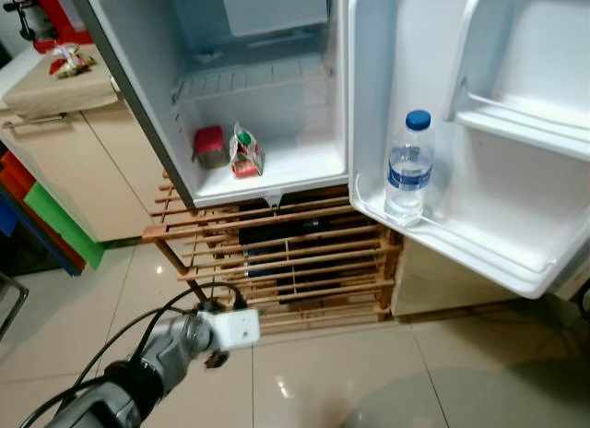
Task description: Restocking fridge
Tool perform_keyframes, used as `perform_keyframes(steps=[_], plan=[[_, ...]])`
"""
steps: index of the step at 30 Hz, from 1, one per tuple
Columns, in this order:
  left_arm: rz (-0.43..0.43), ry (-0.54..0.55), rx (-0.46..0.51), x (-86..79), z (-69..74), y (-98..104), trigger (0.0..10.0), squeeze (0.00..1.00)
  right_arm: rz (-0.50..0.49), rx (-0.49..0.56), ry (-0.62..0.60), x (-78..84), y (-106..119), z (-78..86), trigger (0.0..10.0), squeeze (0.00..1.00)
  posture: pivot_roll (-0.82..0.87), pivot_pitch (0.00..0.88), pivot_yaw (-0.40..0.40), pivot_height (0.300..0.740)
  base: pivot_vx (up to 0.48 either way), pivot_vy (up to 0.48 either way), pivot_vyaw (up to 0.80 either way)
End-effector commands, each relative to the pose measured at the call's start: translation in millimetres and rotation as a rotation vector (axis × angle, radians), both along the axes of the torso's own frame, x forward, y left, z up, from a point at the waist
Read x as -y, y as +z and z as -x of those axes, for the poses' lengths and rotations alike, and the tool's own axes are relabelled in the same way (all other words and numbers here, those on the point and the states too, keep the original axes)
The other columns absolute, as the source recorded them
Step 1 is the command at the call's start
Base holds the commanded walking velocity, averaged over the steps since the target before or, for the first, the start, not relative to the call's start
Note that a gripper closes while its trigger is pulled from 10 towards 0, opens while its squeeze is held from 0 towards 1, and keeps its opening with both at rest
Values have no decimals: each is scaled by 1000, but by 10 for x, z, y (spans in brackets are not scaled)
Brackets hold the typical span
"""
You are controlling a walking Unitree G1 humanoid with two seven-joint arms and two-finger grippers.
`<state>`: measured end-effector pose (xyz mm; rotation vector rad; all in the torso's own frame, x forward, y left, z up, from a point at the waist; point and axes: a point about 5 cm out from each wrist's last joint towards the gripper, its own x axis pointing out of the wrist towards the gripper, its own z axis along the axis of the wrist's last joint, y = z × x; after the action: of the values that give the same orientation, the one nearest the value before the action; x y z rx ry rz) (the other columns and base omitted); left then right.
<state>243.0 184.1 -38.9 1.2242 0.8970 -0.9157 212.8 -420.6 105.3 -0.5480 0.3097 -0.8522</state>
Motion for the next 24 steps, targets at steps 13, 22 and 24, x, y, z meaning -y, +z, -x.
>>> perform_keyframes(steps=[13,22,24], plan=[[-285,-173,-441,-436,1103,-552,10000,0,-368,45,583,-850,25,-394,10000,0,-221,0,156,740,0,0,0],[-256,-131,-539,-387,1316,-620,10000,0,-592,-102,1033,-1583,91,14,10000,0,-268,0,183,740,0,0,0],[-228,-91,-560,-339,1357,-638,10000,0,-682,-189,1187,-1811,64,174,10000,0,-273,0,195,740,0,0,0]])
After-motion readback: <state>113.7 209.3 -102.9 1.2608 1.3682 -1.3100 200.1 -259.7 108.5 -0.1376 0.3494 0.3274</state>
